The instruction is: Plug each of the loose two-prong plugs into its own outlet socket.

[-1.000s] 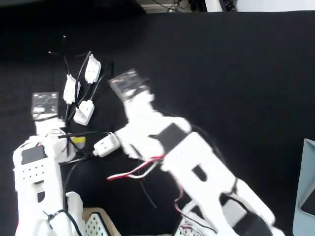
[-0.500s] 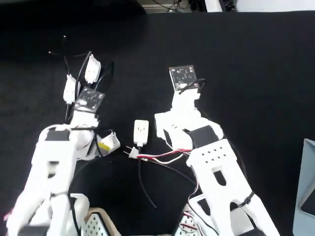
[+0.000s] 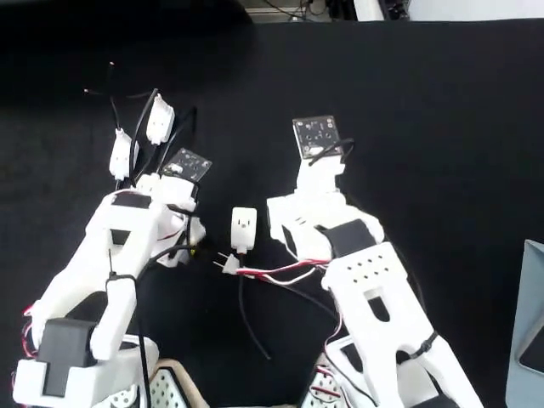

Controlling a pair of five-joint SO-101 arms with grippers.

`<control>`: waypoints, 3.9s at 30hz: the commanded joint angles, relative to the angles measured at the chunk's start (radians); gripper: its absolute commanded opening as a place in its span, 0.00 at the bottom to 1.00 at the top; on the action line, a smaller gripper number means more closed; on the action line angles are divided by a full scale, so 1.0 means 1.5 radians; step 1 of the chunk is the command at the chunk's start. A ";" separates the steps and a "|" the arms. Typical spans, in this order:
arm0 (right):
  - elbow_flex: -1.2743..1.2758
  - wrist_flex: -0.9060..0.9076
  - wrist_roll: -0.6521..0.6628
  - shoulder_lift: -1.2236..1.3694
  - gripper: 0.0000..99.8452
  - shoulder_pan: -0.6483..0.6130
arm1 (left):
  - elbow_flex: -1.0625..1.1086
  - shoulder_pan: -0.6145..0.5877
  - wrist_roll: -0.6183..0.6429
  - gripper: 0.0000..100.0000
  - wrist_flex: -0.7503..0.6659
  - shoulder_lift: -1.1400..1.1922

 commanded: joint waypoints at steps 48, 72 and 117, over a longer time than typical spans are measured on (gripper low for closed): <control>0.005 0.002 0.035 -0.017 0.17 0.008 | -0.457 -0.068 0.132 0.36 0.338 -0.064; 0.038 0.152 0.122 -0.015 0.17 -0.200 | 0.144 -0.242 0.138 0.29 0.103 -0.472; -0.013 0.164 0.372 0.262 0.01 0.005 | 0.266 -0.240 0.133 0.29 0.027 -0.478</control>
